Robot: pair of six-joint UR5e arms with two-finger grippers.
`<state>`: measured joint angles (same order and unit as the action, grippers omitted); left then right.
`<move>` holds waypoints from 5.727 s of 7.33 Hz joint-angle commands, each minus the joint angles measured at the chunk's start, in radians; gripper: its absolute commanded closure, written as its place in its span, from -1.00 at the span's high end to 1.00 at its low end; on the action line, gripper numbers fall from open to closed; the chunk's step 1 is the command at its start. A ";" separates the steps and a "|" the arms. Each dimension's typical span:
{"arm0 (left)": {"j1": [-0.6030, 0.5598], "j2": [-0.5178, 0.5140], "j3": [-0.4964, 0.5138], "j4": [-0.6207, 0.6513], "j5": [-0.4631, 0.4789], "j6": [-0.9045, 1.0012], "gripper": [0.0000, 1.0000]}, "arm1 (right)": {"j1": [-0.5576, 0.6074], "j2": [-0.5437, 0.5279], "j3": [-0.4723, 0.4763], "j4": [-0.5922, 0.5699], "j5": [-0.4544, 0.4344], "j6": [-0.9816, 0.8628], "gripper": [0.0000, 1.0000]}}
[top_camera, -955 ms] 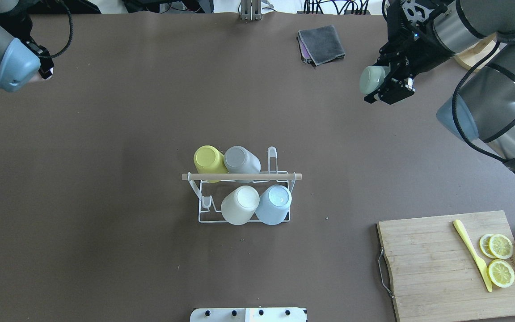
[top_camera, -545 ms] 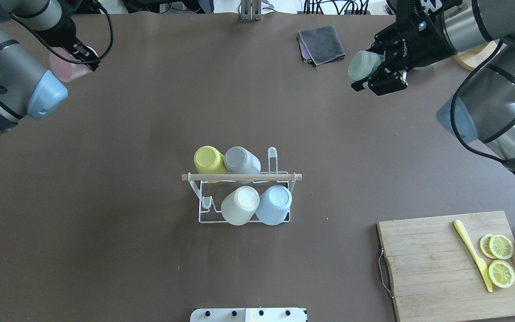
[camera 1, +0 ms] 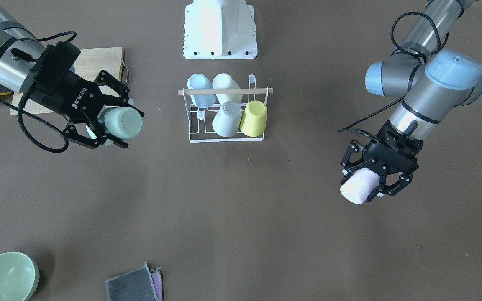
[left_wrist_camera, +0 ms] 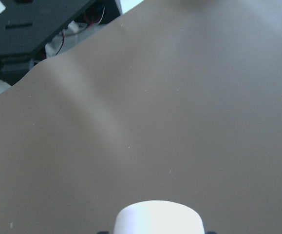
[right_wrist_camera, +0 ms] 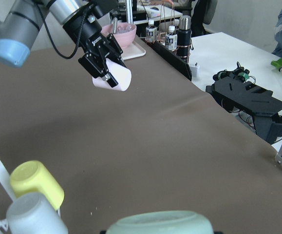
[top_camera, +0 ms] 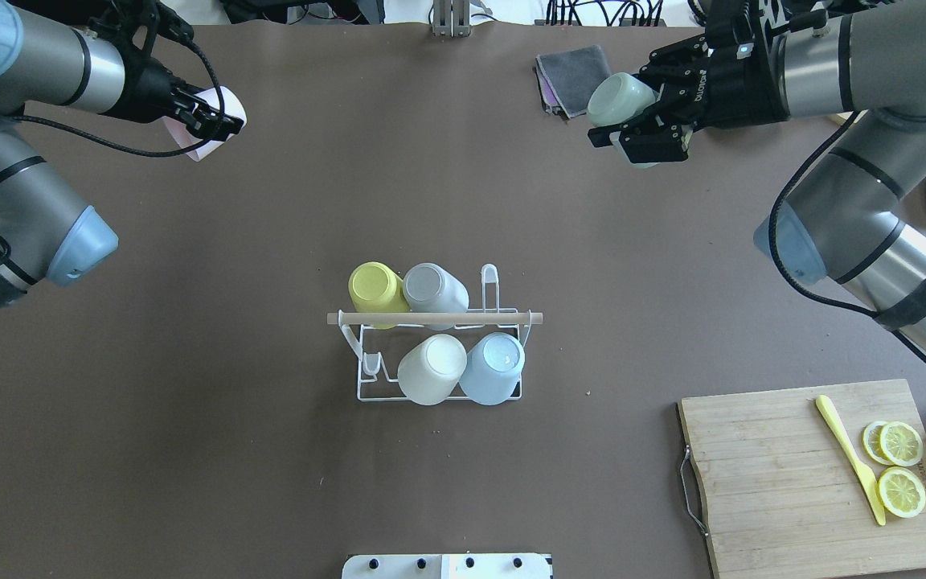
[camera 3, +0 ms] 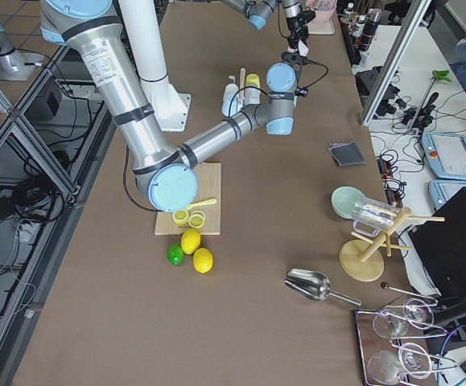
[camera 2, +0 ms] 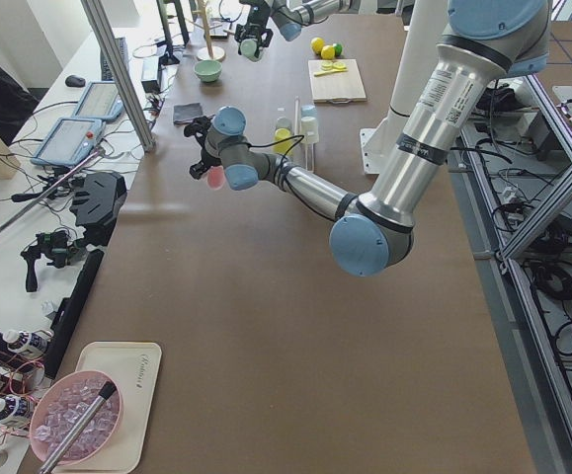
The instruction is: Place cup on cup holder
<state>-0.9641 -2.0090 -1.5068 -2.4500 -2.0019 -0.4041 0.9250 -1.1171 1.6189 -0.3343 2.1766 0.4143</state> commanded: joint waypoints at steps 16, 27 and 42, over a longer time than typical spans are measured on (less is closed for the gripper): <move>0.600 0.193 -0.279 -0.811 0.738 0.022 -1.00 | -0.460 0.062 -0.152 0.273 -0.663 0.190 -1.00; 0.734 0.116 -0.188 -0.811 0.845 0.102 -1.00 | -0.466 0.034 -0.143 0.291 -0.658 0.109 -0.85; 0.757 0.124 -0.139 -0.842 0.859 0.108 -1.00 | -0.447 0.029 0.158 -0.189 -0.565 0.176 1.00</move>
<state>-0.2079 -1.8852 -1.6547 -3.2923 -1.1428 -0.2972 0.4666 -1.0883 1.7026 -0.3948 1.5811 0.5718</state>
